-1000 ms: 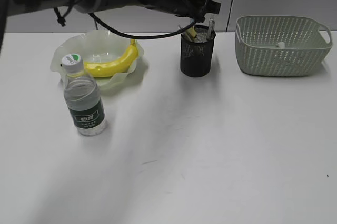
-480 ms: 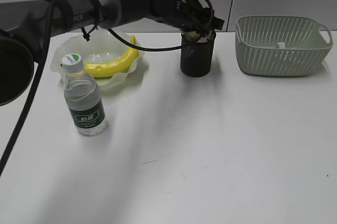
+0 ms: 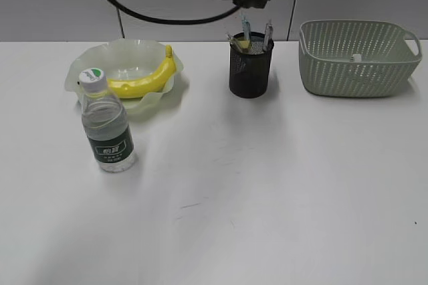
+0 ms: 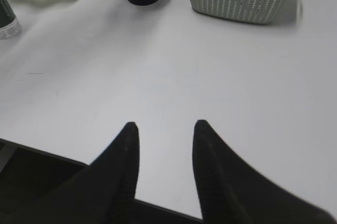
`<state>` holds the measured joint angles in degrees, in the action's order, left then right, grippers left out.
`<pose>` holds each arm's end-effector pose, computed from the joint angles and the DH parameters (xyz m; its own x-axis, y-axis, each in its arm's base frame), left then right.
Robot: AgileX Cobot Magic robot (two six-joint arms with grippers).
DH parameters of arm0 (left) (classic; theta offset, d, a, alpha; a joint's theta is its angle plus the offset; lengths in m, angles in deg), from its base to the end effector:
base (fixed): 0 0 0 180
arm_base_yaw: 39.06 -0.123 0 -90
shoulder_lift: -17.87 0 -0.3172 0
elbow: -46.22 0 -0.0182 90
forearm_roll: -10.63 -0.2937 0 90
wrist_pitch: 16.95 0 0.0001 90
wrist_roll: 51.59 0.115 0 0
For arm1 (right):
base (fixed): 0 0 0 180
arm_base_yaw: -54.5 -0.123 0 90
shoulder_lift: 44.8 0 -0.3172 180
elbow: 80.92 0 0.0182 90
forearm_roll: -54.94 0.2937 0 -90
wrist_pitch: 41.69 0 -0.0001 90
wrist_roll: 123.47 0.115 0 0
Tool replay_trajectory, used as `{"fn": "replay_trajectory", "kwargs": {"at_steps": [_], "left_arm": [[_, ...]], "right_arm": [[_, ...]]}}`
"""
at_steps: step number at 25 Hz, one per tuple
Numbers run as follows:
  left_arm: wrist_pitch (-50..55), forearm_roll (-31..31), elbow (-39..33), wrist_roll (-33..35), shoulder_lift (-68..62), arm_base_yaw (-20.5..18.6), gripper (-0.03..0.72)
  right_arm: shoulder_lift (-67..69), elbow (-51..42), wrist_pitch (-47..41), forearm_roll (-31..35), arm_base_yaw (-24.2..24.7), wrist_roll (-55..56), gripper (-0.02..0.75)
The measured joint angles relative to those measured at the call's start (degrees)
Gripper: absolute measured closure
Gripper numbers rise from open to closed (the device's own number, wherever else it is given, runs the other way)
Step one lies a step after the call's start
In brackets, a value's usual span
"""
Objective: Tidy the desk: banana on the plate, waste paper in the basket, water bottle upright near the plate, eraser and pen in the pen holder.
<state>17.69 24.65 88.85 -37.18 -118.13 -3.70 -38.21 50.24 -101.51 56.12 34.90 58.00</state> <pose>0.4908 -0.3677 0.2753 -0.4601 0.3859 -0.7996 0.6860 0.7263 -0.0442 0.0185 0.0088 0.2919 -0.4141 -0.1093 -0.9036 -0.3359 0.9411 0.0402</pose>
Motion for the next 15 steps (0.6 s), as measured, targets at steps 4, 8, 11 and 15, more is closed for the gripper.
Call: {"fn": "replay_trajectory", "kwargs": {"at_steps": [4, 8, 11, 15], "left_arm": [[-3.5, 0.0, -17.8, 1.0, 13.6, 0.1, 0.335], [-13.8, 0.0, -42.8, 1.0, 34.1, 1.3, 0.340], [-16.7, 0.1, -60.2, 1.0, 52.5, 1.5, 0.365], [-8.8, -0.3, -74.8, 0.5, 76.7, 0.9, 0.423]], "right_arm": [[0.0, 0.0, 0.0, 0.0, 0.0, 0.0, 0.453], [0.0, 0.0, 0.0, 0.0, 0.0, 0.0, 0.453], [0.0, 0.0, 0.0, 0.0, 0.0, 0.0, 0.453], [0.0, 0.0, 0.0, 0.0, 0.0, 0.0, 0.453]]}}
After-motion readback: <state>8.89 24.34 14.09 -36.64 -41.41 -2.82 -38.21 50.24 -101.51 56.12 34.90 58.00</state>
